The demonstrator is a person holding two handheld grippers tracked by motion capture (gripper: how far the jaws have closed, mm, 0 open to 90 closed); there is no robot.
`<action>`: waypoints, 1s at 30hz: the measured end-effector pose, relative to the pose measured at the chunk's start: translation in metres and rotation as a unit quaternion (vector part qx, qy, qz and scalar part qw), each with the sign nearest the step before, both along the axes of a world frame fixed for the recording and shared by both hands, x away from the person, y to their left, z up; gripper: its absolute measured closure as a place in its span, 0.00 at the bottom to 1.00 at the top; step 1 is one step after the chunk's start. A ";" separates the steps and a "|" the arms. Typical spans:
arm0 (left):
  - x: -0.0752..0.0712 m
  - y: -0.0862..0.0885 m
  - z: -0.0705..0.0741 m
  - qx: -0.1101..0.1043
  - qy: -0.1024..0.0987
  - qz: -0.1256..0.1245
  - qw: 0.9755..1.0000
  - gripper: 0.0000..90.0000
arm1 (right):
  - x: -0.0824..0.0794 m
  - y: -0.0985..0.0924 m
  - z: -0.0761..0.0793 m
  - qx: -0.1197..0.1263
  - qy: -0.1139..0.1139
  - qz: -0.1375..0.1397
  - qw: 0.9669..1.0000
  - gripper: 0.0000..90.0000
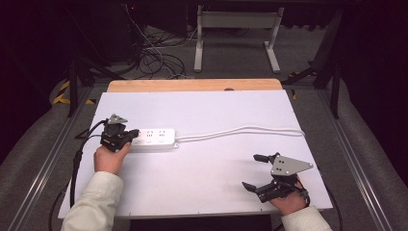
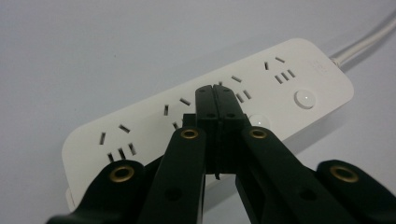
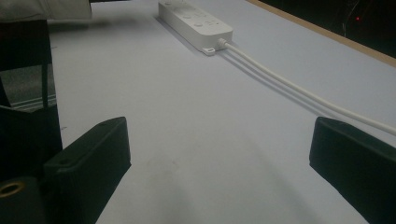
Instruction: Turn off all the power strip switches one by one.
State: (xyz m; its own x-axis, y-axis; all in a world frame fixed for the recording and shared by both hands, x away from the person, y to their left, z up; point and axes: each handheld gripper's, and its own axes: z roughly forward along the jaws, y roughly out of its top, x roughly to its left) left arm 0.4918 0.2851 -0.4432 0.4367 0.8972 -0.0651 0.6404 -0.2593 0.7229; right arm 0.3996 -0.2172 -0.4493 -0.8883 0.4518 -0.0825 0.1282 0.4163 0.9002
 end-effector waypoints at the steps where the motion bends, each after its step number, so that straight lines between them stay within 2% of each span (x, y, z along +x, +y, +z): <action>1: 0.000 0.000 0.000 0.000 0.003 -0.003 1.000 1.00 | 0.000 0.000 0.000 0.000 0.000 0.001 1.000 0.06; 7: 0.000 0.004 -0.003 -0.001 0.021 -0.002 1.000 1.00 | 0.000 0.000 0.000 0.000 0.000 0.002 1.000 0.06; 11: 0.002 0.003 -0.007 0.017 0.032 -0.014 0.999 1.00 | 0.000 0.000 0.000 0.001 0.000 0.003 1.000 0.06; 15: 0.003 0.003 -0.007 0.029 0.033 -0.011 0.999 1.00 | 0.000 0.000 0.000 0.001 -0.001 0.004 1.000 0.06; 19: 0.004 0.004 -0.008 0.018 0.040 -0.015 0.999 1.00 | 0.000 0.000 0.000 0.000 0.000 0.005 1.000 0.06; 22: 0.003 0.004 -0.010 0.019 0.042 -0.014 0.999 1.00 | 0.000 0.000 0.000 0.000 0.000 0.005 1.000 0.06; 30: 0.002 0.005 -0.012 0.020 0.033 -0.007 0.999 1.00 | 0.000 0.000 0.000 -0.001 -0.001 0.006 1.000 0.06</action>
